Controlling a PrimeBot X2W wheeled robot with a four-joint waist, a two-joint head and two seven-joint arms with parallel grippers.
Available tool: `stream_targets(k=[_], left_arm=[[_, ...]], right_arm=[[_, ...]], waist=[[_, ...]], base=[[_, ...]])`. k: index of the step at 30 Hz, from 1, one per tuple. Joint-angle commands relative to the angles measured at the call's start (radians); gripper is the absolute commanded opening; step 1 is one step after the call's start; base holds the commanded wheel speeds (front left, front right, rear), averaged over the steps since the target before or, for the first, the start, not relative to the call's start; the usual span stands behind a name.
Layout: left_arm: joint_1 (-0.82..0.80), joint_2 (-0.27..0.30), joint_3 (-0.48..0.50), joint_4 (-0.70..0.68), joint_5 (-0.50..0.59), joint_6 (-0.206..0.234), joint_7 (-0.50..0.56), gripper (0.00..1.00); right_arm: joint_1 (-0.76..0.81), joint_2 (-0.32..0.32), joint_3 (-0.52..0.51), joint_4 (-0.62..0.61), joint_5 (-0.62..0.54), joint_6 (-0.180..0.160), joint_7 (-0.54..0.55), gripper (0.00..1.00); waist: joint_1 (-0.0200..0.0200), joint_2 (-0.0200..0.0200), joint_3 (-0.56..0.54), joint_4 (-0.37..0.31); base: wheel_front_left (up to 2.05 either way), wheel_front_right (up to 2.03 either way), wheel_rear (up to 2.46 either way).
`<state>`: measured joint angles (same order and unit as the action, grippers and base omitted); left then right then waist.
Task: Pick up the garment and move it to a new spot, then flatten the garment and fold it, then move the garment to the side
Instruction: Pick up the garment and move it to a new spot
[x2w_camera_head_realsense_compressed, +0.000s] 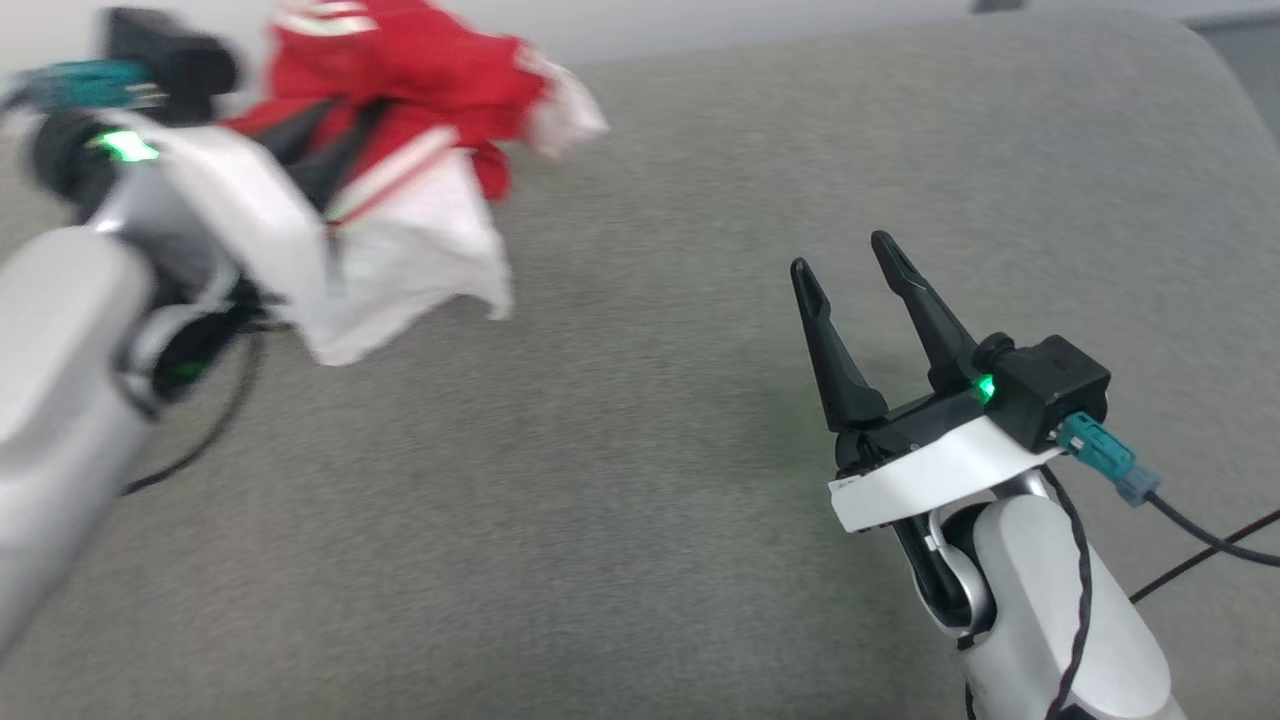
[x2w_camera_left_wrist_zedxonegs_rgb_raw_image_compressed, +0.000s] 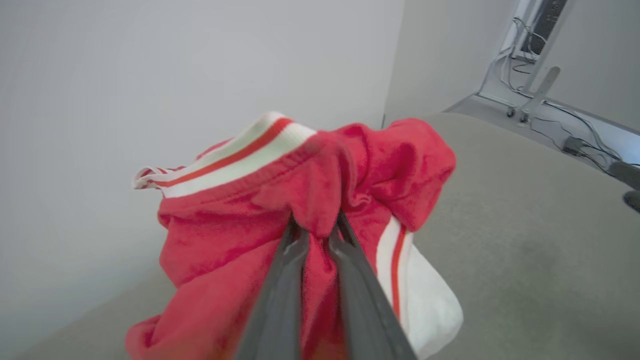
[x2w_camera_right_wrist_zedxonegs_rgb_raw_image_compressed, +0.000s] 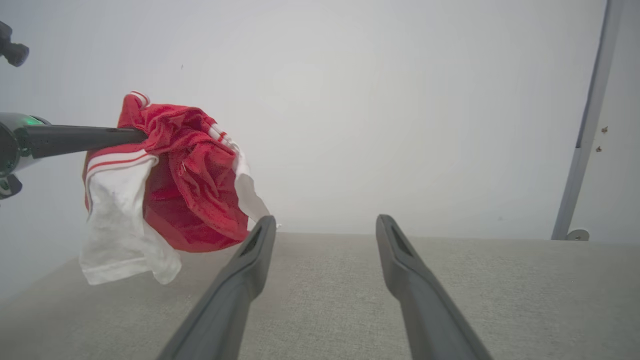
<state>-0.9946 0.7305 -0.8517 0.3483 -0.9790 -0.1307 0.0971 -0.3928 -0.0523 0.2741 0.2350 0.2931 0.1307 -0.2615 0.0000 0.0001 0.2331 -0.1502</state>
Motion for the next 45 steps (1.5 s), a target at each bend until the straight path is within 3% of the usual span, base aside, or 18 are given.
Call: stream_targets(k=[1, 9, 13, 17, 20, 24, 34, 39, 41, 43, 44, 45], left_arm=[[-0.039, -0.034, -0.037, -0.018, 0.008, 0.001, 0.007, 0.0], [-0.178, -0.221, -0.281, 0.026, 0.007, 0.001, -0.022, 0.0], [-0.19, -0.241, -0.373, 0.081, -0.014, 0.002, -0.022, 0.0], [-0.16, -0.216, -0.423, 0.142, -0.008, 0.002, 0.005, 0.0], [-0.124, -0.178, -0.43, 0.164, 0.105, 0.002, 0.084, 0.0], [-0.099, -0.152, -0.428, 0.127, 0.158, 0.002, 0.205, 0.0], [-0.05, -0.104, -0.442, 0.107, 0.202, 0.001, 0.432, 0.0], [-0.028, -0.076, -0.453, 0.125, 0.179, 0.003, 0.486, 0.0], [-0.036, -0.069, -0.454, 0.132, 0.165, 0.003, 0.451, 0.02], [-0.051, -0.07, -0.452, 0.133, 0.157, 0.005, 0.426, 0.46], [-0.059, -0.068, -0.45, 0.13, 0.166, 0.005, 0.411, 0.58], [-0.07, -0.068, -0.446, 0.131, 0.17, 0.005, 0.394, 0.87]], right_arm=[[0.014, 0.001, -0.002, -0.006, 0.016, 0.0, -0.005, 1.0], [0.007, 0.001, -0.041, -0.039, 0.057, 0.0, -0.005, 1.0], [0.016, 0.002, -0.052, -0.052, 0.074, 0.0, -0.005, 1.0], [0.024, 0.002, -0.054, -0.059, 0.097, 0.0, -0.005, 1.0], [0.03, 0.002, -0.052, -0.07, 0.118, 0.0, -0.005, 1.0], [0.029, 0.001, -0.045, -0.078, 0.14, 0.0, -0.005, 1.0], [0.024, 0.001, -0.018, -0.093, 0.197, 0.0, -0.005, 1.0], [0.023, 0.001, -0.018, -0.099, 0.212, 0.0, -0.005, 1.0], [0.027, 0.002, -0.023, -0.1, 0.211, 0.0, -0.005, 1.0], [0.03, 0.001, -0.032, -0.095, 0.201, 0.0, -0.005, 1.0], [0.028, 0.001, -0.032, -0.091, 0.193, 0.0, -0.005, 1.0], [0.026, 0.001, -0.034, -0.085, 0.188, 0.0, -0.005, 1.0]], waist=[[0.0, -0.0001, 0.02, -0.069], [0.0, -0.0001, 0.071, -0.204], [0.0, -0.0001, 0.083, -0.24], [0.0, -0.0001, 0.093, -0.278], [0.0, -0.0001, 0.108, -0.3], [0.0, -0.0001, 0.128, -0.322], [0.0, -0.0001, 0.192, -0.4], [0.0, -0.0001, 0.217, -0.423], [0.0, -0.0001, 0.217, -0.421], [0.0, -0.0001, 0.214, -0.409], [0.0, -0.0001, 0.21, -0.4], [0.0, -0.0001, 0.204, -0.39]], base=[[0.0, 0.0, 0.0], [0.0, 0.0, 0.0], [0.0, 0.0, 0.0], [0.0, 0.0, 0.0], [0.0, 0.0, 0.0], [0.0, 0.0, 0.0], [0.0, 0.0, 0.0], [0.0, 0.0, 0.0], [0.0, 0.0, 0.0], [0.0, 0.0, 0.0], [0.0, 0.0, 0.0], [0.0, 0.0, 0.0]])
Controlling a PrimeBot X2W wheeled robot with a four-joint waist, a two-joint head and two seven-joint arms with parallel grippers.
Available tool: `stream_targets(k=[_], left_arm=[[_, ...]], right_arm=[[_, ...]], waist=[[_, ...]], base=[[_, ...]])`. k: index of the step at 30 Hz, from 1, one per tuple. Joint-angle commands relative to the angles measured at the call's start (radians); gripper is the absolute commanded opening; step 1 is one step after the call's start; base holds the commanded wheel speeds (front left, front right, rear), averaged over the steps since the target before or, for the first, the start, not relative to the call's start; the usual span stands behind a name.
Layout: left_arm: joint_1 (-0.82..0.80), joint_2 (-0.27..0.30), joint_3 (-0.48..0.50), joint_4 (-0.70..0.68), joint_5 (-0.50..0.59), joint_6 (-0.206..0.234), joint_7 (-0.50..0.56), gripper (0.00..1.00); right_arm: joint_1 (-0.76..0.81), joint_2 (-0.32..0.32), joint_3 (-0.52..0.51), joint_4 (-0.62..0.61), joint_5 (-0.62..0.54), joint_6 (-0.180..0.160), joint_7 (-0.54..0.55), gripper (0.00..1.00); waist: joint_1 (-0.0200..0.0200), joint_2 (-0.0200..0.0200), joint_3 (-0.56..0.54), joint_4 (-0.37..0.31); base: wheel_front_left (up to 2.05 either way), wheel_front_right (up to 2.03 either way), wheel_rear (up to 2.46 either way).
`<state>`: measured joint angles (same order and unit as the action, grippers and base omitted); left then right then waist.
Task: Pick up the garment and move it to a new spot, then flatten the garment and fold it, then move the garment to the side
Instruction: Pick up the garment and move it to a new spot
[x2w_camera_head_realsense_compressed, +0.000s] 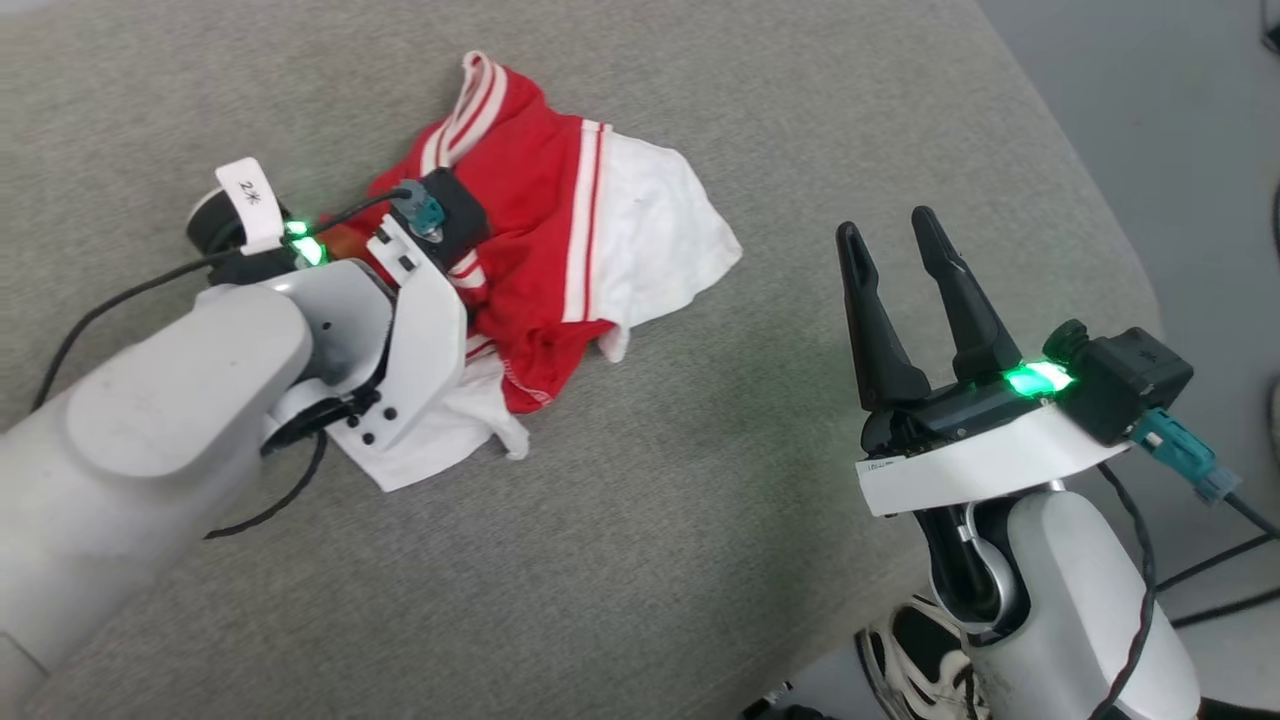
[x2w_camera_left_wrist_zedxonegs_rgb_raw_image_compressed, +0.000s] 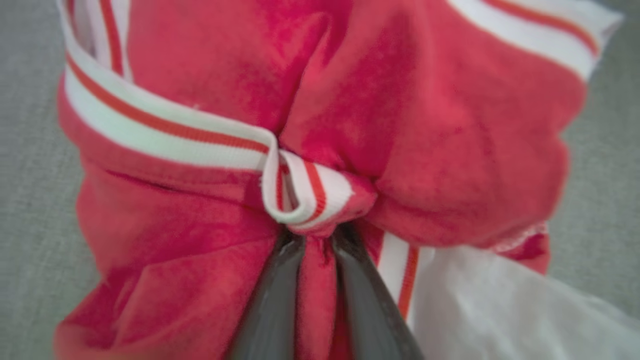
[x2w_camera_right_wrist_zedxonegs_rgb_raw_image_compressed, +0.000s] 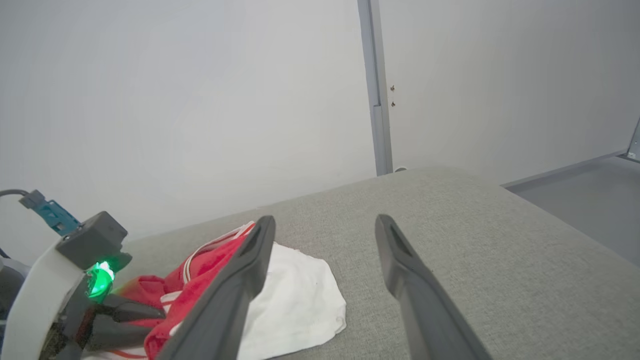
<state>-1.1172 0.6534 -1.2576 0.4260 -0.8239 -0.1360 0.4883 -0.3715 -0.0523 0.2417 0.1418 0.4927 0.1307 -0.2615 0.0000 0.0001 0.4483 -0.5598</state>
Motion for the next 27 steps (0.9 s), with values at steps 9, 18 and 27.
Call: stream_targets(k=[9, 18, 27], left_arm=[[-0.042, -0.034, -0.024, 0.051, -0.033, 0.007, -0.182, 1.0], [-0.001, -0.052, -0.012, 0.068, -0.21, 0.007, -0.445, 1.0], [0.23, -0.084, 0.026, 0.191, -0.372, 0.007, -0.714, 1.0]], right_arm=[[-0.005, 0.001, -0.041, 0.046, -0.137, 0.0, -0.005, 1.0], [0.041, 0.001, -0.127, 0.103, -0.237, 0.0, -0.005, 1.0], [0.118, -0.015, -0.262, 0.12, -0.317, 0.0, -0.005, 1.0]], waist=[[0.0, -0.0001, -0.079, 0.135], [0.0, -0.0001, -0.186, 0.28], [0.0, -0.0001, -0.268, 0.454]], base=[[0.0, 0.0, 0.0], [0.0, 0.0, 0.0], [0.0, 0.0, 0.0]])
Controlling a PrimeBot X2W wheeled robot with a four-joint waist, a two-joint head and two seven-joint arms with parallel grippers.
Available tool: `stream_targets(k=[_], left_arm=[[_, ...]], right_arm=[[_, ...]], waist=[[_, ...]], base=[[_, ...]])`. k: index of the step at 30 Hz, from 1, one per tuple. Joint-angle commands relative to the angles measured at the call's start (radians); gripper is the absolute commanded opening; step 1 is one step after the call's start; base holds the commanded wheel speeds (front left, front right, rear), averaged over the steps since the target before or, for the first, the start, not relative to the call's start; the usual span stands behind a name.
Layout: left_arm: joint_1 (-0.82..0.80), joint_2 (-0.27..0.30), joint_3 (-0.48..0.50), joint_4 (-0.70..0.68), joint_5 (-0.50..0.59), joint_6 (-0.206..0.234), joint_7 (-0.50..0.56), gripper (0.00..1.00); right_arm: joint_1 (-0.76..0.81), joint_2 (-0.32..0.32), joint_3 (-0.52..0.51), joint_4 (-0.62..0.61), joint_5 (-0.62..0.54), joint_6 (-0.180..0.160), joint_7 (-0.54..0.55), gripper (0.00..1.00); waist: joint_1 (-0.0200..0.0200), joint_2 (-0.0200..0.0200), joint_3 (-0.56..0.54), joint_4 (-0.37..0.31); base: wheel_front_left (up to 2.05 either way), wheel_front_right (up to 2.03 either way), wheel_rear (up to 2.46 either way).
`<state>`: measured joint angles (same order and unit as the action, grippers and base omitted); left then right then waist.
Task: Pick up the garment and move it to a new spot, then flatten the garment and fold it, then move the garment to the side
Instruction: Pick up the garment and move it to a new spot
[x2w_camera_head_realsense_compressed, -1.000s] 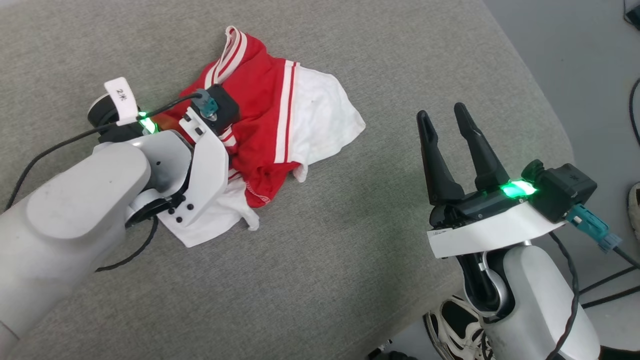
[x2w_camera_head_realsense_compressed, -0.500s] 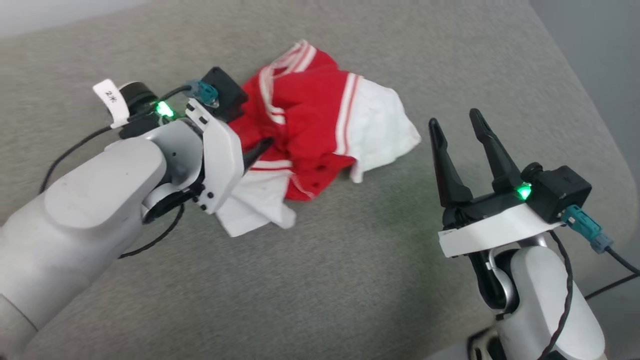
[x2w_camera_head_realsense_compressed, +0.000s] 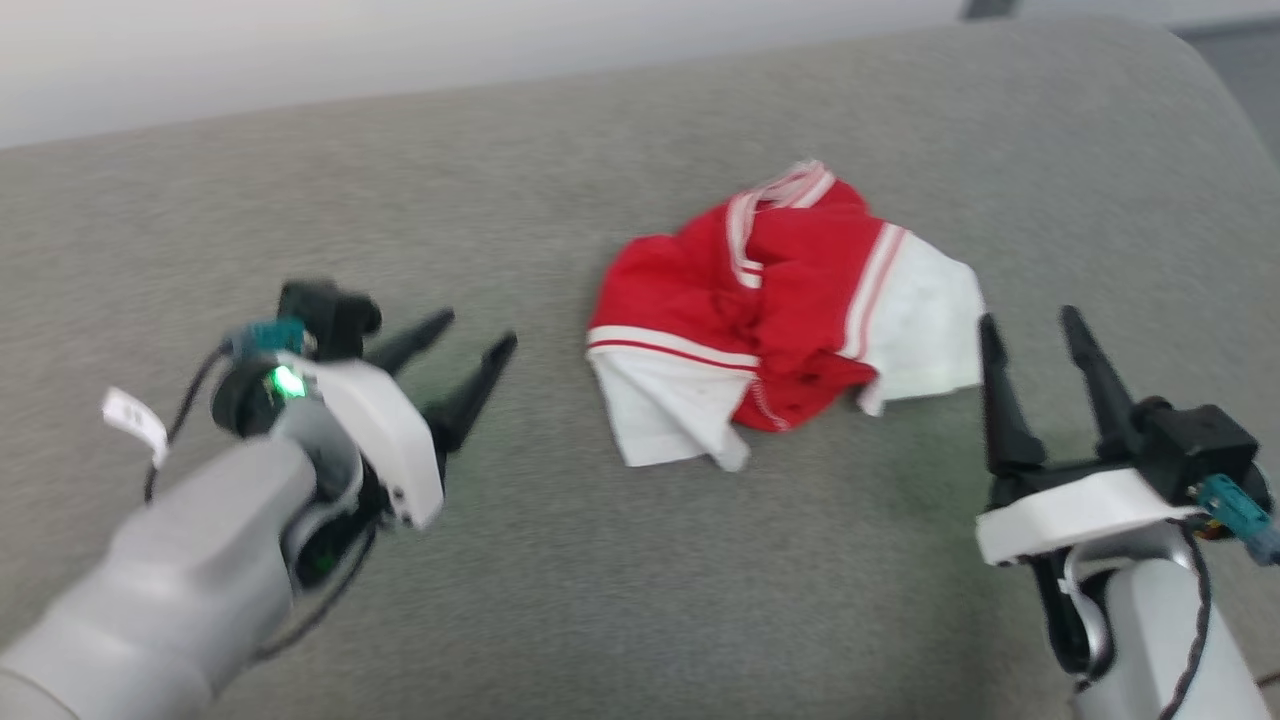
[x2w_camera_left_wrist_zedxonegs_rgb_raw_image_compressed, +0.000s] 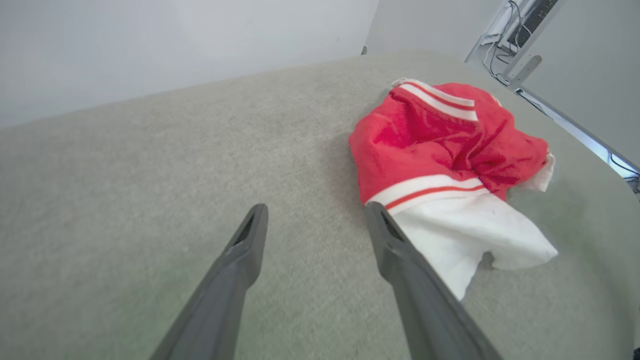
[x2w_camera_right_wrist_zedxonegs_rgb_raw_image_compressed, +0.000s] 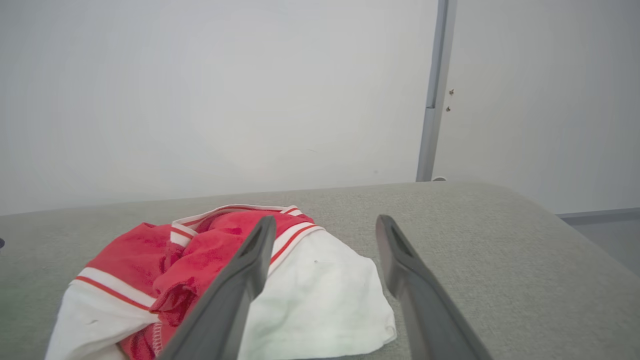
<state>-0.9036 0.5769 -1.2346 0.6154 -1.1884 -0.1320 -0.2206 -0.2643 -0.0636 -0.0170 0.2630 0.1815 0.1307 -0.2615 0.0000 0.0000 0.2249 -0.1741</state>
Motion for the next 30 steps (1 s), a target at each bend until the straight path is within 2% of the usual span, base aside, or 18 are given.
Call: stream_targets(k=[1, 5, 10, 14, 18, 23, 25, 27, 30], left_arm=[[0.037, -0.011, 0.01, 0.012, -0.017, 0.003, -0.02, 1.0], [0.133, -0.029, 0.061, 0.053, -0.038, 0.003, -0.043, 1.0], [0.283, -0.049, 0.27, 0.056, 0.048, 0.003, -0.046, 1.0], [0.408, -0.065, 0.477, 0.033, 0.156, 0.014, -0.046, 1.0], [0.558, -0.094, 0.68, -0.032, 0.286, 0.022, -0.046, 1.0], [0.722, -0.139, 0.925, -0.171, 0.485, 0.031, -0.046, 1.0], [0.763, -0.154, 0.992, -0.217, 0.572, 0.036, -0.046, 1.0], [0.777, -0.159, 1.024, -0.236, 0.615, 0.038, -0.046, 1.0], [0.807, -0.203, 1.108, -0.285, 0.695, 0.038, -0.046, 1.0]], right_arm=[[0.015, -0.011, -0.018, -0.001, -0.012, 0.0, -0.005, 1.0], [0.035, -0.024, -0.048, 0.003, -0.02, 0.0, -0.005, 1.0], [0.061, -0.044, -0.069, 0.008, -0.015, 0.0, -0.005, 1.0], [0.077, -0.049, -0.074, 0.003, -0.009, 0.0, -0.005, 1.0], [0.1, -0.049, -0.074, -0.004, -0.004, 0.0, -0.005, 1.0], [0.108, -0.048, -0.063, -0.014, 0.002, 0.0, -0.005, 1.0], [0.113, -0.048, -0.067, -0.019, 0.002, 0.0, -0.005, 1.0], [0.113, -0.047, -0.067, -0.022, 0.001, 0.0, -0.005, 1.0], [0.108, -0.046, -0.065, -0.031, 0.002, 0.0, -0.005, 1.0]], waist=[[0.0, 0.0, -0.05, 0.09], [0.0, 0.0, -0.083, 0.154], [0.0, 0.0, -0.128, 0.221], [0.0, 0.0, -0.156, 0.251], [0.0, 0.0, -0.18, 0.262], [0.0, 0.0, -0.183, 0.241], [0.0, 0.0, -0.179, 0.237], [0.0, 0.0, -0.175, 0.235], [0.0, 0.0, -0.165, 0.225]], base=[[0.0, 0.0, 0.0], [0.0, 0.0, 0.0], [0.0, 0.0, 0.0], [0.0, 0.0, 0.0], [0.0, 0.0, 0.0], [0.0, 0.0, 0.0], [0.0, 0.0, 0.0], [0.0, 0.0, 0.0], [0.0, 0.0, 0.0]])
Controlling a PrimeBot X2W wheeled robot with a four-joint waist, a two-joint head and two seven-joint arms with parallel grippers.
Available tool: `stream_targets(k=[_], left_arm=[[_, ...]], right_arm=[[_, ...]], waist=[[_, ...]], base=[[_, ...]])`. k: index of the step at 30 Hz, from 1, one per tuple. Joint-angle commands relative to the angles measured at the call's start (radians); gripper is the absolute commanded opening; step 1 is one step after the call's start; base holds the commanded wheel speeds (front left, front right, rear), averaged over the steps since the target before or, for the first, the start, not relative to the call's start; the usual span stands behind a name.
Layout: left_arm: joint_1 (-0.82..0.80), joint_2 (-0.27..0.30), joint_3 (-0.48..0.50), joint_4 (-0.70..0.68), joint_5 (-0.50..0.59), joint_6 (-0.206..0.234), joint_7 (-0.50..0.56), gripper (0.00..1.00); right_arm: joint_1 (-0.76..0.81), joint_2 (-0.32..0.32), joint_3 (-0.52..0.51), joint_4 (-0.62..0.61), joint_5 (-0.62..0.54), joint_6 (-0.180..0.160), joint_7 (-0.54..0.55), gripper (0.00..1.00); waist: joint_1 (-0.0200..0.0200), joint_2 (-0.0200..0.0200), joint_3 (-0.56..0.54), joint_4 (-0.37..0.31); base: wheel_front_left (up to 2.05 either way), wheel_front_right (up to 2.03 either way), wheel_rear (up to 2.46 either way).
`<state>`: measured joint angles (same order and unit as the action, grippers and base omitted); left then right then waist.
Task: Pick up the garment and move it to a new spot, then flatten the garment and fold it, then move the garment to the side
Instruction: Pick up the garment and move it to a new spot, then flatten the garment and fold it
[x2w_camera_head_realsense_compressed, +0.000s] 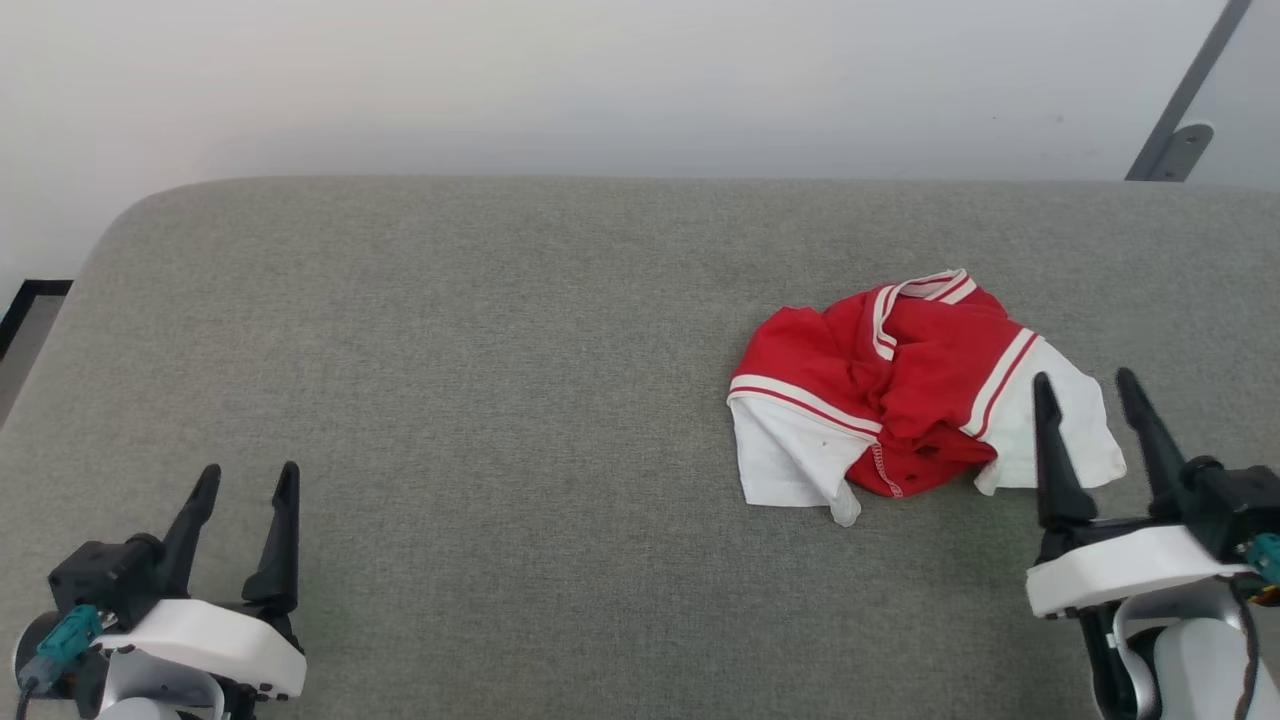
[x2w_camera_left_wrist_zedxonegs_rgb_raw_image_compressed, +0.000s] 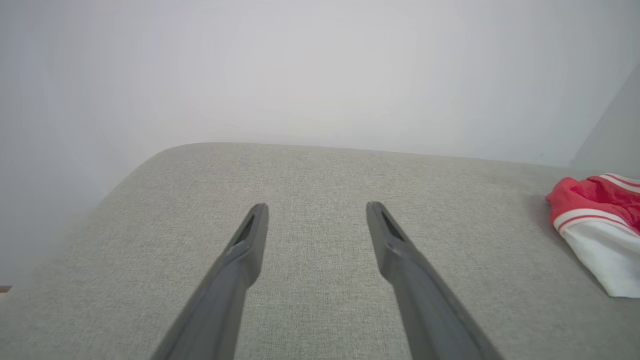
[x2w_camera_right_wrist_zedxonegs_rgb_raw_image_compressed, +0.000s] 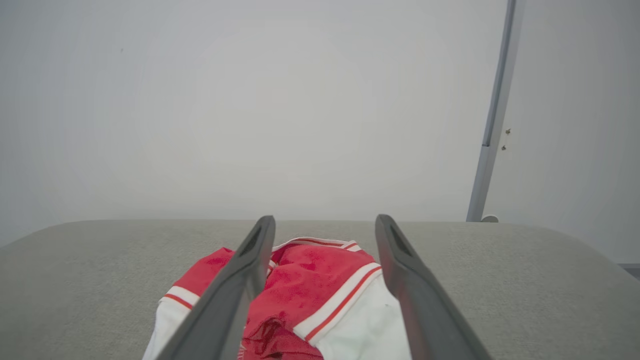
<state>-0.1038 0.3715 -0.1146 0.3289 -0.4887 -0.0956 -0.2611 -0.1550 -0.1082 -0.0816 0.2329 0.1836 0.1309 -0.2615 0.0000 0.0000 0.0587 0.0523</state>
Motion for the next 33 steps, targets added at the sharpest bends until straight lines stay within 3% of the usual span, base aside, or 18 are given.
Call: stream_targets(k=[1, 11, 25, 28, 33], left_arm=[[0.011, -0.004, 0.01, -0.008, 0.019, -0.002, -0.006, 1.0], [0.023, -0.086, 0.125, -0.064, 0.171, -0.032, -0.006, 1.0], [0.018, -0.116, 0.132, -0.063, 0.154, -0.036, -0.006, 1.0], [0.013, -0.126, 0.127, -0.071, 0.157, -0.035, -0.006, 1.0], [-0.005, -0.152, 0.129, -0.089, 0.158, -0.035, -0.006, 1.0]], right_arm=[[-0.003, -0.003, -0.005, -0.005, -0.001, 0.0, -0.005, 1.0], [0.002, 0.016, -0.023, -0.032, -0.008, 0.0, -0.005, 1.0], [-0.008, 0.019, -0.024, -0.008, -0.006, 0.0, -0.003, 1.0], [-0.031, -0.002, -0.018, 0.013, 0.009, 0.0, 0.041, 1.0], [-0.095, -0.088, -0.005, 0.041, 0.037, 0.0, 0.226, 1.0]], waist=[[0.0, 0.0, 0.002, -0.004], [0.0, 0.0, 0.015, -0.012], [0.0, 0.0, 0.04, -0.014], [0.0, 0.0, 0.051, -0.01], [0.0, 0.0, 0.094, 0.007]], base=[[0.0, 0.0, 0.0], [0.0, 0.0, 0.0], [0.0, 0.0, 0.0], [0.0, 0.0, 0.0], [0.0, 0.0, 0.0]])
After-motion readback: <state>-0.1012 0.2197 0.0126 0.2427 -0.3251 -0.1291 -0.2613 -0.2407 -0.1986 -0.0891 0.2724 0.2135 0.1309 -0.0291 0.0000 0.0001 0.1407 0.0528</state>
